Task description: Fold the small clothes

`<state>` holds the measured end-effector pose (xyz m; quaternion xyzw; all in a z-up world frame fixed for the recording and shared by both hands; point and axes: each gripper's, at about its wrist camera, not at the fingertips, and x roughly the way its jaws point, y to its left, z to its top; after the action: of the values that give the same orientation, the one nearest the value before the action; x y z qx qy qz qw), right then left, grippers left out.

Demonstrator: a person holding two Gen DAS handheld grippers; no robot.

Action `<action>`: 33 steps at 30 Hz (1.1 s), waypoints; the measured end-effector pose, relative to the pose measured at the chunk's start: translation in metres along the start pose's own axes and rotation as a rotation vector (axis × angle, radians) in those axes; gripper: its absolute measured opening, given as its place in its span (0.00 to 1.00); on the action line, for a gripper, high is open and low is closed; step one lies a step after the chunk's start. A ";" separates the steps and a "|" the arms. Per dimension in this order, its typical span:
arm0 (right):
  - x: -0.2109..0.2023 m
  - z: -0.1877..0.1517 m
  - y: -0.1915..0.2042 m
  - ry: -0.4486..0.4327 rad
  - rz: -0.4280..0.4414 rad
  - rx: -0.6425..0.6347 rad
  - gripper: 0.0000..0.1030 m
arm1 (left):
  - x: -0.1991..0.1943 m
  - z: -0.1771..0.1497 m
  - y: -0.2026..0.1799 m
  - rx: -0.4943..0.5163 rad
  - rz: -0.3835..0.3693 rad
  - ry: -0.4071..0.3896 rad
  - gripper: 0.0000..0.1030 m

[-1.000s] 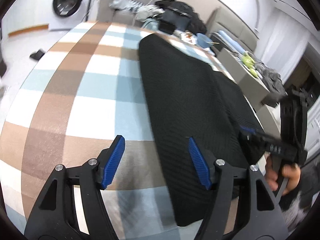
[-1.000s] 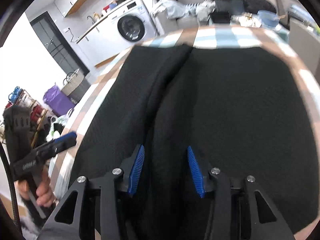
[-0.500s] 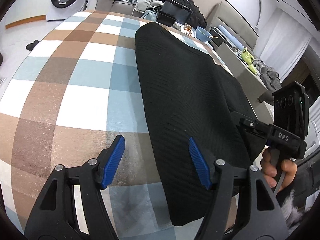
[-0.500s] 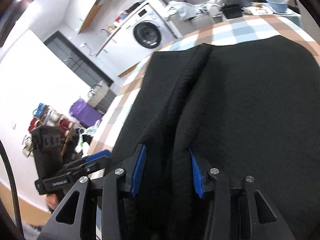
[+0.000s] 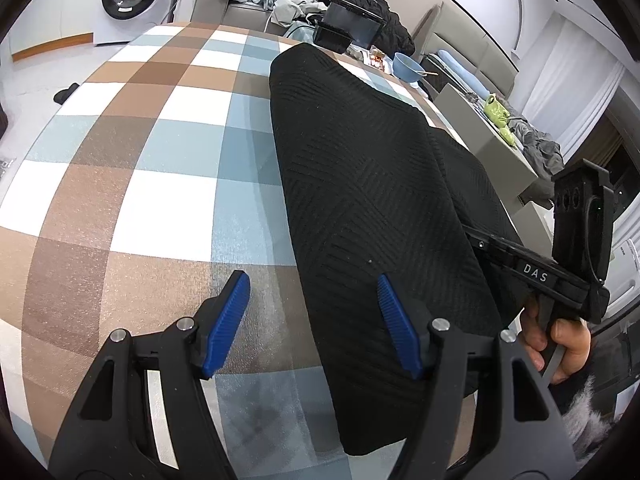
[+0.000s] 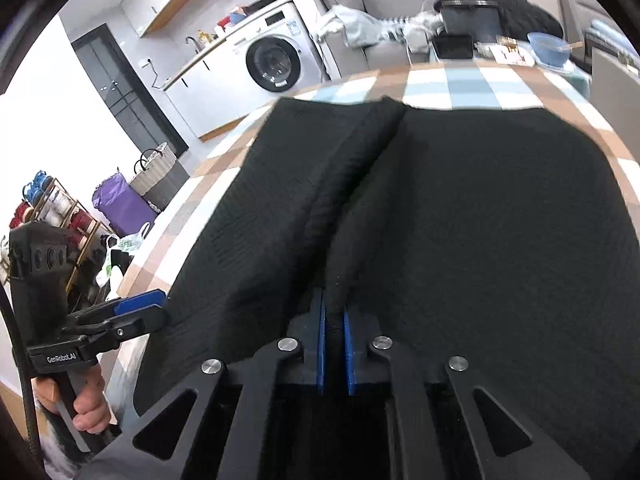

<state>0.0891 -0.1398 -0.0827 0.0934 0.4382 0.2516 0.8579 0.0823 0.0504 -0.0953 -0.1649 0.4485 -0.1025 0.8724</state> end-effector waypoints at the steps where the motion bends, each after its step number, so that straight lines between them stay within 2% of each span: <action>1: -0.005 0.000 0.000 -0.024 0.011 -0.001 0.06 | -0.001 0.000 0.000 0.003 0.000 0.000 0.62; 5: -0.037 0.002 0.000 -0.136 0.044 0.014 0.05 | -0.004 0.000 0.000 0.005 -0.003 -0.005 0.62; 8: -0.060 0.003 -0.009 -0.178 0.012 0.016 0.05 | -0.007 0.001 0.002 0.003 -0.006 -0.013 0.62; 10: -0.058 -0.002 -0.023 -0.162 -0.046 0.037 0.05 | -0.007 0.002 0.002 0.001 -0.007 -0.015 0.62; 14: -0.030 -0.011 -0.058 -0.040 -0.093 0.147 0.07 | -0.004 0.000 0.000 0.004 -0.005 -0.003 0.62; 16: -0.035 -0.013 -0.065 -0.055 -0.067 0.178 0.11 | -0.003 0.000 -0.003 0.014 -0.009 -0.003 0.62; 17: -0.038 -0.012 -0.063 -0.043 -0.081 0.165 0.12 | -0.002 0.000 -0.005 0.019 -0.010 -0.005 0.62; 19: -0.051 -0.010 -0.057 -0.074 -0.116 0.126 0.16 | 0.000 0.001 -0.009 0.026 -0.013 -0.003 0.62; 23: -0.093 -0.014 -0.056 -0.166 -0.180 0.076 0.37 | 0.010 0.006 -0.016 0.036 -0.017 0.000 0.62; 25: -0.115 -0.021 -0.071 -0.204 -0.233 0.080 0.43 | 0.018 0.010 -0.021 0.041 -0.019 0.009 0.62; 28: -0.134 -0.033 -0.098 -0.197 -0.287 0.152 0.44 | 0.033 0.013 -0.031 0.069 -0.004 0.030 0.61; 30: -0.140 -0.043 -0.118 -0.180 -0.298 0.229 0.44 | 0.040 0.013 -0.038 0.093 0.030 0.019 0.54; 31: -0.140 -0.044 -0.121 -0.175 -0.296 0.245 0.44 | 0.041 0.013 -0.040 0.099 0.026 0.018 0.41; 33: -0.140 -0.048 -0.131 -0.165 -0.281 0.261 0.44 | 0.046 0.014 -0.045 0.106 0.018 0.027 0.32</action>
<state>0.0281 -0.3264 -0.0628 0.1619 0.4039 0.0621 0.8982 0.1188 -0.0033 -0.1046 -0.1133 0.4557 -0.1205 0.8746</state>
